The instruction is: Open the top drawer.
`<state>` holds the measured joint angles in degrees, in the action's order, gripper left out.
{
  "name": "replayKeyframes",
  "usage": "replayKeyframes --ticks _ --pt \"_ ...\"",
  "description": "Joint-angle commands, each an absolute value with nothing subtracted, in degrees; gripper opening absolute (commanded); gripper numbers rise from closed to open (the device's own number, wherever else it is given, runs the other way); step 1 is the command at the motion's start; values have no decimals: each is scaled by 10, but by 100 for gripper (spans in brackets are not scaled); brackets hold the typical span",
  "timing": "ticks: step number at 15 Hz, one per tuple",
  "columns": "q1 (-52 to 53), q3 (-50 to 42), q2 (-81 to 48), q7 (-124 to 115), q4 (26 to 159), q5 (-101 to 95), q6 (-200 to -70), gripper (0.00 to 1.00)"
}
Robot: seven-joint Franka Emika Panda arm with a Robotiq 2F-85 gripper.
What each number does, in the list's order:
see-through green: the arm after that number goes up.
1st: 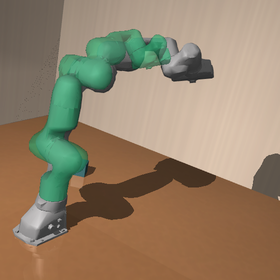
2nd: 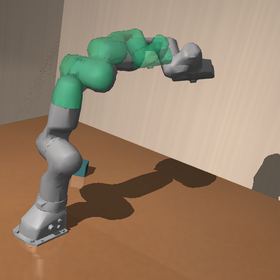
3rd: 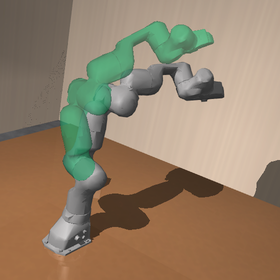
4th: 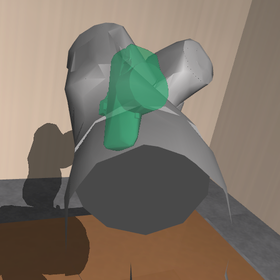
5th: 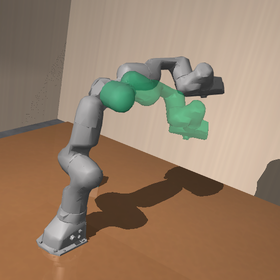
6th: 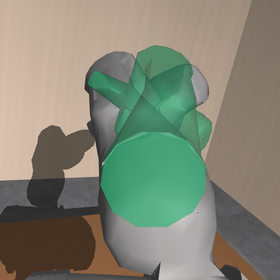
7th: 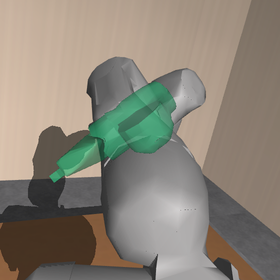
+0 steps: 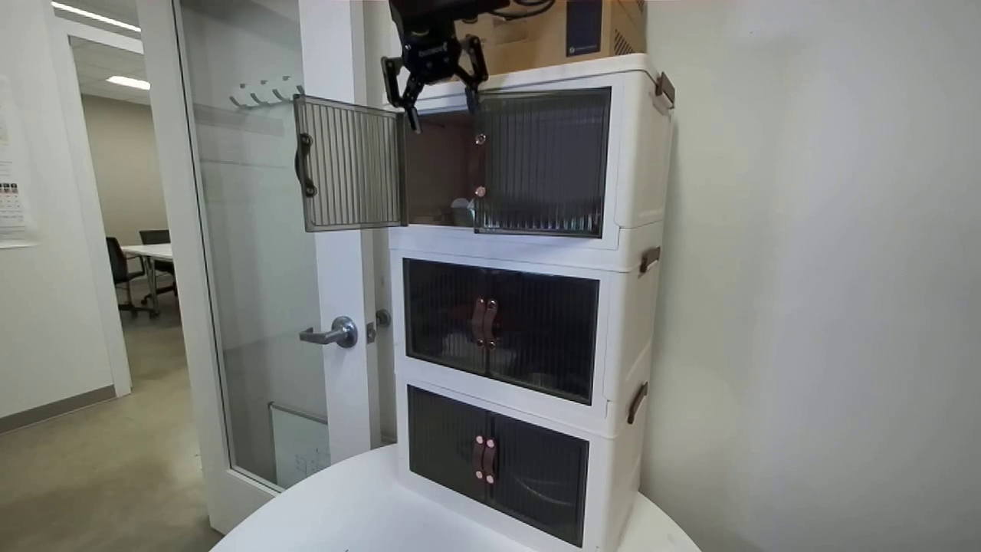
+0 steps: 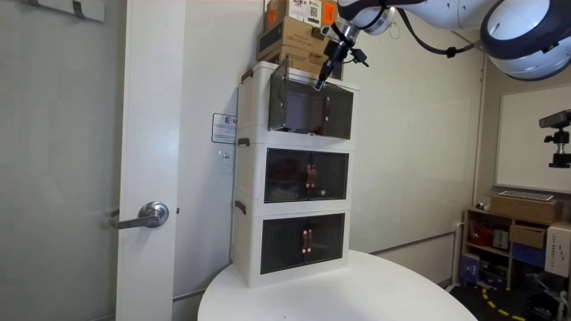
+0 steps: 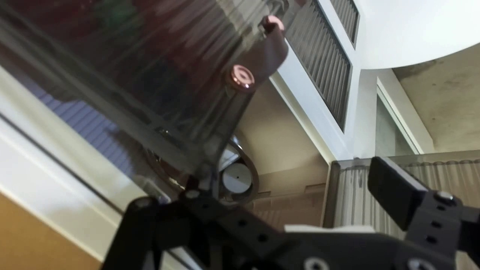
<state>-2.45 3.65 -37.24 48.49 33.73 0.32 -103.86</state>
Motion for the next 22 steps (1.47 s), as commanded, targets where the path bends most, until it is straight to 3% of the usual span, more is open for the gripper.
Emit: replayKeyframes --ticks 1,17,22 --pt "-26 12 -395 495 306 -35 -1027 100" --pt "22 -66 -319 447 296 -177 -829 100" --pt "-8 -41 -347 415 208 -130 -810 100"
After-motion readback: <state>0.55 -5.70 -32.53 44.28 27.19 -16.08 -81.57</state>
